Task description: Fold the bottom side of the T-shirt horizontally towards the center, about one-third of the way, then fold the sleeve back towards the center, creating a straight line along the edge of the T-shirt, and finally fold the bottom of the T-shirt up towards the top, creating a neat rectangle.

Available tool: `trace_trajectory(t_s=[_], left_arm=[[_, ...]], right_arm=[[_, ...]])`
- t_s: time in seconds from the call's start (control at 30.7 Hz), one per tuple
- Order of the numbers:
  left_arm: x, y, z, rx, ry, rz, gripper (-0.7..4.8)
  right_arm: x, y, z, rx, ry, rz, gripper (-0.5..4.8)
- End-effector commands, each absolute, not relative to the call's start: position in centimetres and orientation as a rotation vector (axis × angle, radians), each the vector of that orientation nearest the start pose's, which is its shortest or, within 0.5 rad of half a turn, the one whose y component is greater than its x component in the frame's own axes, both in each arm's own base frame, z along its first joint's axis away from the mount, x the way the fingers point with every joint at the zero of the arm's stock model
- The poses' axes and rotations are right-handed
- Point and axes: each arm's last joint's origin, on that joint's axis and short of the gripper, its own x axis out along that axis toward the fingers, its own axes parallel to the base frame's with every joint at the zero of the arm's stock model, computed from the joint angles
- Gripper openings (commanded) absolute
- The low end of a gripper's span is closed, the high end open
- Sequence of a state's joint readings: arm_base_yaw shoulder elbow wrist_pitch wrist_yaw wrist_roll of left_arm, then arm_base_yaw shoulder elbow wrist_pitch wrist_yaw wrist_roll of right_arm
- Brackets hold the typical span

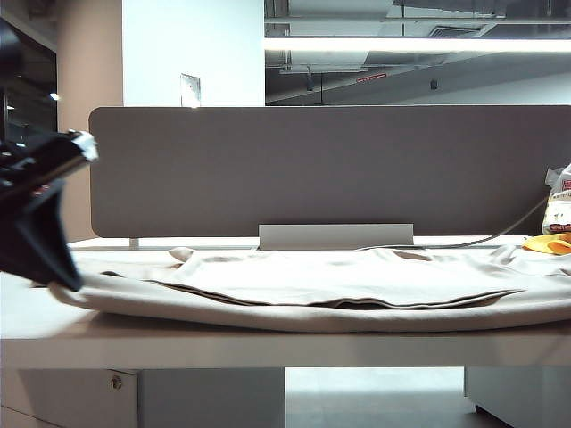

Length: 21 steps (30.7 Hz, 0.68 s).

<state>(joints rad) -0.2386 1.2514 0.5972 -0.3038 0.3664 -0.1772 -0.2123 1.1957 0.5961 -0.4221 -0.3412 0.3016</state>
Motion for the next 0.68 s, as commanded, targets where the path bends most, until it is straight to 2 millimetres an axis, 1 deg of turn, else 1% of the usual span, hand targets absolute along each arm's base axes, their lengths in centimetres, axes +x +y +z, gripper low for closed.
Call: trace_trajectory(t_s=[0.03,0.13,0.2,0.36,0.39,0.42,0.46,0.49,0.55,0.59,0.62,0.68], left_arm=[[19.7,-5.8,17.3,-0.234,1.011,-0.464,-0.06],[18.7,-5.6,17.2,-0.235,0.997,-0.462,-0.06],[18.6,-5.6,17.2,-0.240,1.003,-0.467,-0.06],[18.7,-5.6,17.3,-0.245,0.999,-0.477,-0.05],[18.7,-5.6,17.3,-0.245,0.993,-0.477,0.09],[18.7,-5.6,17.3,-0.245,0.989,-0.480,0.53],[18.8,-5.6,17.4,-0.246,0.986,-0.480,1.12],[18.8,-5.6,17.4,-0.246,0.985,-0.480,1.88],[18.8,-5.6,17.4,-0.245,0.982,-0.479,3.06],[18.8,-5.6,17.4,-0.244,0.980,-0.478,3.64],[18.8,-5.6,17.4,-0.242,0.975,-0.475,3.91],[18.9,-5.6,17.5,-0.233,0.967,-0.454,4.04]], right_arm=[[19.2,-3.6,18.6,0.555,0.976,-0.043,-0.08],[18.3,-3.5,18.7,0.557,0.957,-0.049,-0.08],[17.9,-3.4,18.6,0.559,0.966,-0.051,-0.08],[17.6,-3.3,18.3,0.577,1.000,-0.038,-0.05],[17.6,-3.3,18.3,0.577,1.001,-0.037,0.08],[17.6,-3.3,18.3,0.579,1.000,-0.033,0.46],[17.6,-3.3,18.3,0.583,0.998,-0.027,1.19],[17.6,-3.3,18.3,0.584,0.996,-0.022,1.76],[17.6,-3.2,18.3,0.586,0.994,-0.014,2.85],[17.6,-3.2,18.3,0.586,0.993,-0.014,3.18],[17.7,-3.2,18.3,0.583,0.988,-0.015,3.39],[17.8,-3.3,18.4,0.581,0.972,-0.012,3.39]])
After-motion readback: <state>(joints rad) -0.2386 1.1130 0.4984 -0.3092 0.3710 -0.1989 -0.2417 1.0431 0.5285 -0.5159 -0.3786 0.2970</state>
